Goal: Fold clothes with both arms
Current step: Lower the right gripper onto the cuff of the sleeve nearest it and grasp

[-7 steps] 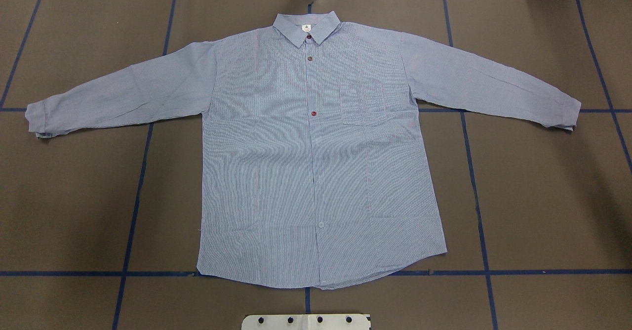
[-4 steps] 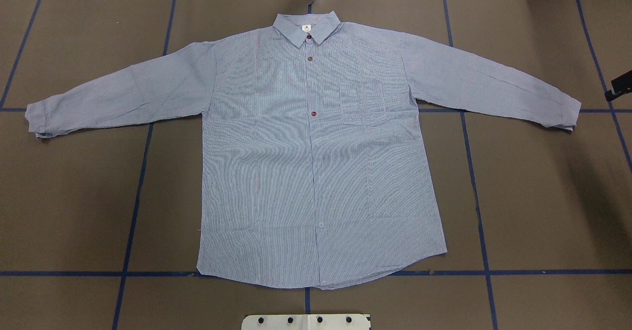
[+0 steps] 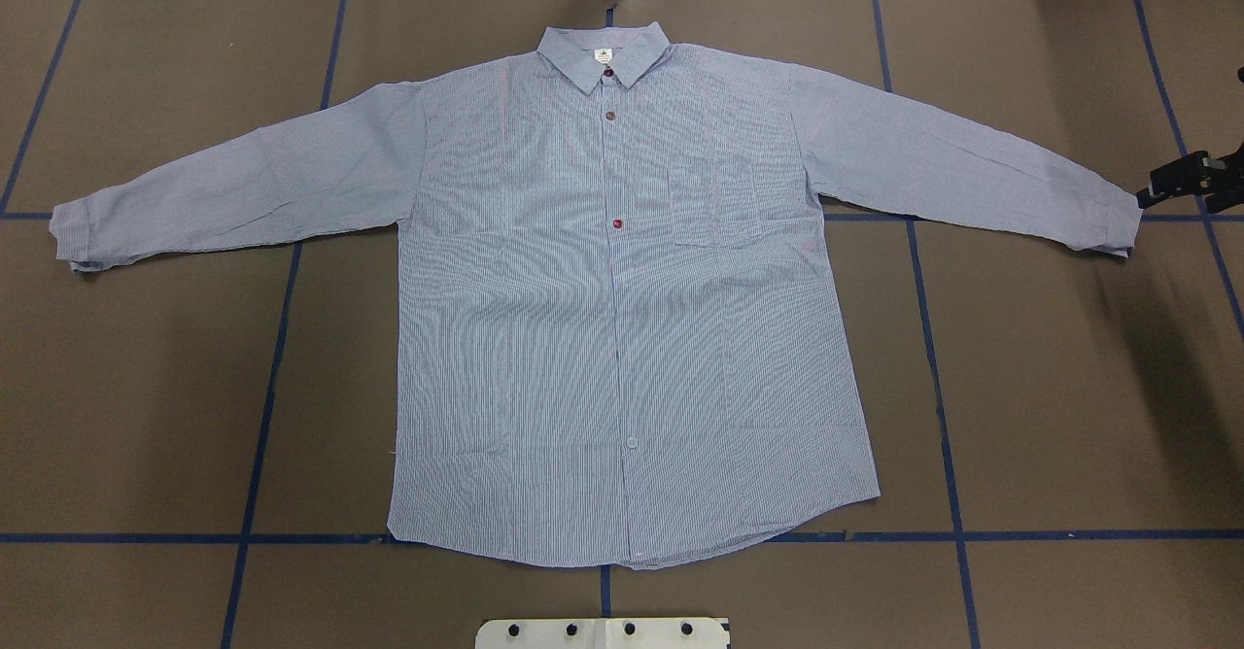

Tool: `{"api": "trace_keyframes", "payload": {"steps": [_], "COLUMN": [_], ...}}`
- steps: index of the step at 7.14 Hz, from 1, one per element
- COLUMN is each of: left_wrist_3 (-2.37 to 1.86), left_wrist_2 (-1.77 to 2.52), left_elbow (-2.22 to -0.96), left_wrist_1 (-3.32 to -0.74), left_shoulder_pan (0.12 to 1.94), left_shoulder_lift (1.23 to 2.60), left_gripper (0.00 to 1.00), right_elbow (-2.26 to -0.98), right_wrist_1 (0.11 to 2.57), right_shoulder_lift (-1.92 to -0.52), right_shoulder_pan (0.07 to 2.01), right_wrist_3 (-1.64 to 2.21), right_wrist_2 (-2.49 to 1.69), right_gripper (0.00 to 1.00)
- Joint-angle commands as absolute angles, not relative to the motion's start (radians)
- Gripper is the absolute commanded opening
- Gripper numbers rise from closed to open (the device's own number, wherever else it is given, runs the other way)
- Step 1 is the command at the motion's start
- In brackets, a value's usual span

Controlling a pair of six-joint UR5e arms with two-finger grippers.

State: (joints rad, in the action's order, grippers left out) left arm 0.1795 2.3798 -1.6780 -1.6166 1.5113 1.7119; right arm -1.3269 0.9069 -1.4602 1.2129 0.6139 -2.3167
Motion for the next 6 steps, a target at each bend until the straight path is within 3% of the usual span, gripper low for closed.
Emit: {"api": "trace_keyframes", "payload": {"steps": [1, 6], "left_wrist_3": [0.181, 0.181], "left_wrist_2": [2.381, 2.382], "left_elbow": [-1.677, -1.674], "left_wrist_1": [-1.618, -1.620], "left_shoulder_pan": [1.511, 1.511], "left_shoulder_lift": [1.713, 1.712], "left_gripper": [1.00, 1.00], "right_elbow": [-1.307, -1.266], "right_wrist_1": [0.894, 0.907], "right_shoulder_lift": [-1.450, -1.450], "right_shoulder_pan": [1.158, 1.158], "right_wrist_3": [0.627, 0.627], "right_wrist_2": [-2.298, -2.298], "right_gripper": [1.00, 0.95]}}
